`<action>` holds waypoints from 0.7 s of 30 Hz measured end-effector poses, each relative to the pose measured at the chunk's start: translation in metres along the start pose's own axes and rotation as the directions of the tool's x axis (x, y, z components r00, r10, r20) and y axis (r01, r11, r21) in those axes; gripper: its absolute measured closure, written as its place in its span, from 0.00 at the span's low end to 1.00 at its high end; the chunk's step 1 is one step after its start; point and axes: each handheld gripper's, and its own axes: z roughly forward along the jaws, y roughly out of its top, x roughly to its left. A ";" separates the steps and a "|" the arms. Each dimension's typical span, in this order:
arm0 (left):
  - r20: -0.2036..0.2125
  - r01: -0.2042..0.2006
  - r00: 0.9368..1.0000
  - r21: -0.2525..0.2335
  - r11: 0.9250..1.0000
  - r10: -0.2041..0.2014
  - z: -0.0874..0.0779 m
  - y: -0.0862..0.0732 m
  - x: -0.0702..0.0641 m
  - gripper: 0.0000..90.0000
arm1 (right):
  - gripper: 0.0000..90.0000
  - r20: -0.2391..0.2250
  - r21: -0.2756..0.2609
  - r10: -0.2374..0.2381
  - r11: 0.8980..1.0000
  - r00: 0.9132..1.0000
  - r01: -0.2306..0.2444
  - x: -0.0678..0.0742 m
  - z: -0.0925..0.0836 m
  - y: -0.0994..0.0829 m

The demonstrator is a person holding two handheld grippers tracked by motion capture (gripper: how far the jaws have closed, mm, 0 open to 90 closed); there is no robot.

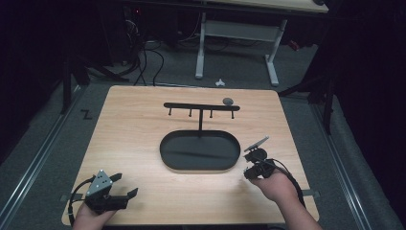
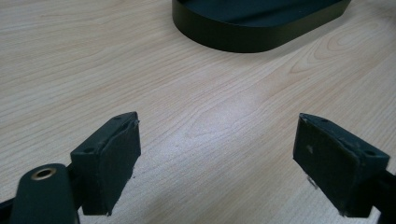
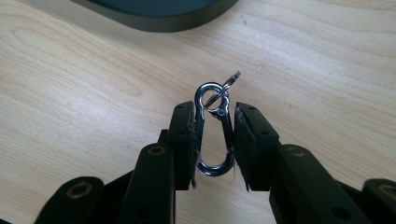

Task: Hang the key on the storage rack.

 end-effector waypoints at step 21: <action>0.003 0.004 1.000 -0.001 1.000 -0.004 0.000 0.000 0.000 0.17 | 0.77 0.005 -0.044 -0.018 0.999 1.000 0.018 0.008 -0.026 0.017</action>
